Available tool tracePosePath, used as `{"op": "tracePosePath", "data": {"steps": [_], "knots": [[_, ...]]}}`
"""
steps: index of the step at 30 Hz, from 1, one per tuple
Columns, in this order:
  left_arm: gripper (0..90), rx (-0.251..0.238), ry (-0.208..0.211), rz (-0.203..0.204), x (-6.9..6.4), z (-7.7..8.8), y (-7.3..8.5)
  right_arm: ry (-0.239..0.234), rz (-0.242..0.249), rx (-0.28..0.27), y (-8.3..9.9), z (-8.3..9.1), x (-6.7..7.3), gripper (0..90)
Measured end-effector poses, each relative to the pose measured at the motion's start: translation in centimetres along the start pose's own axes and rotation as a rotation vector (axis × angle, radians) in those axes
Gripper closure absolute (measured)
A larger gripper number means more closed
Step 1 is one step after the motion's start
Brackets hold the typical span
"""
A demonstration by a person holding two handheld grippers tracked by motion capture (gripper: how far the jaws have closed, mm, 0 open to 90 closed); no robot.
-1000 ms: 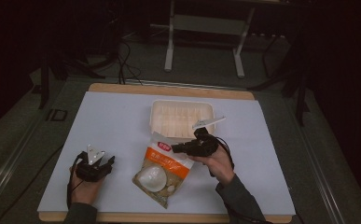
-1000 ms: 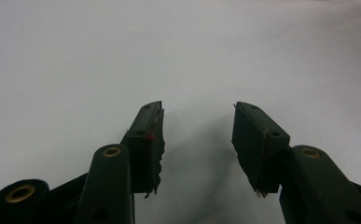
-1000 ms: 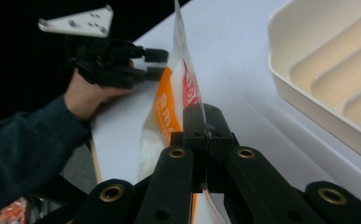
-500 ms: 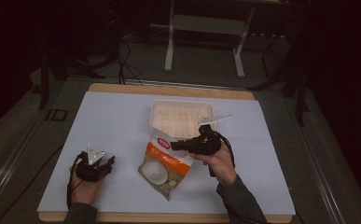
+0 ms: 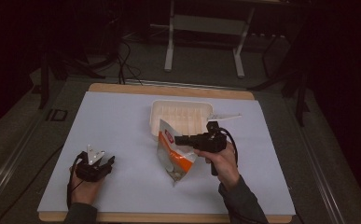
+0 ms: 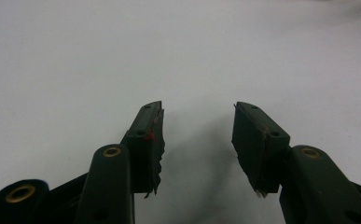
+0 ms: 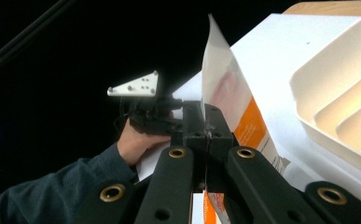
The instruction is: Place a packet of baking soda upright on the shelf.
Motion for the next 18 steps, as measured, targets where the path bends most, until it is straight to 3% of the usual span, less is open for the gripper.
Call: {"op": "tracePosePath", "data": {"steps": [18], "knots": [[52.8, -0.005, -0.005, 0.007, 0.1, 0.1, 0.0, 0.023, -0.011, -0.12, -2.1, 2.1, 0.3, 90.0]]}}
Point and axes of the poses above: each handheld gripper's, and its own axes: z roughly backward along the jaws, y roughly out of its underside, x roughly to its left, the point moved 10 cm from there along -z, roughly forward along the jaws, and after that the axes turned 6 degrees about -y, right-handed, at the moved point
